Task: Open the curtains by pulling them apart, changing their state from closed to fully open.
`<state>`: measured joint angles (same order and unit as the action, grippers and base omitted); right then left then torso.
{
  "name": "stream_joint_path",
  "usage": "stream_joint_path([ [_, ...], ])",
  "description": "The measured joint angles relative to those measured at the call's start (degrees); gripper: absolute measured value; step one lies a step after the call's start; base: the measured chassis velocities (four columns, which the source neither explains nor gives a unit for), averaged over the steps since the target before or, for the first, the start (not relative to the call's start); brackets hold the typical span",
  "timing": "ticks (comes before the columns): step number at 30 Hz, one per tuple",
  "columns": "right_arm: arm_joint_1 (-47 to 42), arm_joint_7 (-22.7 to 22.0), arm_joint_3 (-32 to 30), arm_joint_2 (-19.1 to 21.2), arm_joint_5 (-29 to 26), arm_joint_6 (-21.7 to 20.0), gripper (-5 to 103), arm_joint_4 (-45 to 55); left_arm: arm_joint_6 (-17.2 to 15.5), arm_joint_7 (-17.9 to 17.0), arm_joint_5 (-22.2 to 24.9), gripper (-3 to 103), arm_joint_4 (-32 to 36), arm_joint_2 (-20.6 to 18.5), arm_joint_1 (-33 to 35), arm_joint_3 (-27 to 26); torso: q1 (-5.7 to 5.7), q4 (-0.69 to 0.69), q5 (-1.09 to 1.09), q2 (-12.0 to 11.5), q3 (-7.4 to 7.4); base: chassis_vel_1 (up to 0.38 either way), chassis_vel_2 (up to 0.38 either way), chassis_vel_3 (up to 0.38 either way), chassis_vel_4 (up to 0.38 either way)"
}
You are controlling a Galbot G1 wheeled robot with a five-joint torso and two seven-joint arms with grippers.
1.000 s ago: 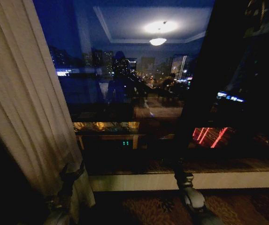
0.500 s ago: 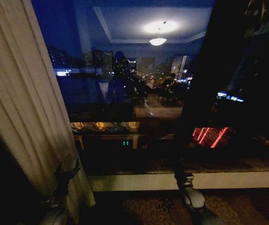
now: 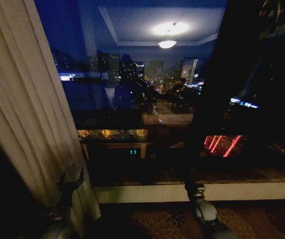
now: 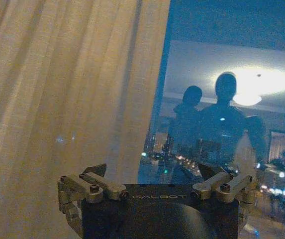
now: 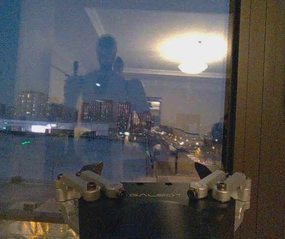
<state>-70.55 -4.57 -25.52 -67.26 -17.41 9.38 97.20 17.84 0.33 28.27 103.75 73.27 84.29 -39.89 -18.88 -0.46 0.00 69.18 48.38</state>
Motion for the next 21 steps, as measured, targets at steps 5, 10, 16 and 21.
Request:
stream_joint_path([
  [5,0.0,0.0,0.0,0.0,0.0,0.0,100,0.0,0.0,0.0,0.0,100,0.0,0.0,0.0,0.0,0.0,0.0,0.0,0.0,0.0,0.0,0.0,0.0,0.0],
  [10,0.0,0.0,0.0,0.0,0.0,0.0,100,0.0,0.0,0.0,0.0,100,0.0,0.0,0.0,0.0,0.0,0.01,0.0,0.0,0.0,-0.018,-0.021,0.025,0.021],
  [16,0.0,0.0,0.0,0.0,0.0,0.0,100,0.0,0.0,0.0,0.0,100,-0.1,0.0,0.0,0.0,0.0,0.01,-0.01,0.0,0.0,-0.116,-0.128,0.119,0.111],
  [21,0.0,0.0,0.0,0.0,0.0,0.0,100,0.0,0.0,0.0,0.0,100,-0.1,0.0,0.0,0.0,0.0,0.01,0.01,0.0,0.0,-0.24,-0.232,0.227,0.242],
])
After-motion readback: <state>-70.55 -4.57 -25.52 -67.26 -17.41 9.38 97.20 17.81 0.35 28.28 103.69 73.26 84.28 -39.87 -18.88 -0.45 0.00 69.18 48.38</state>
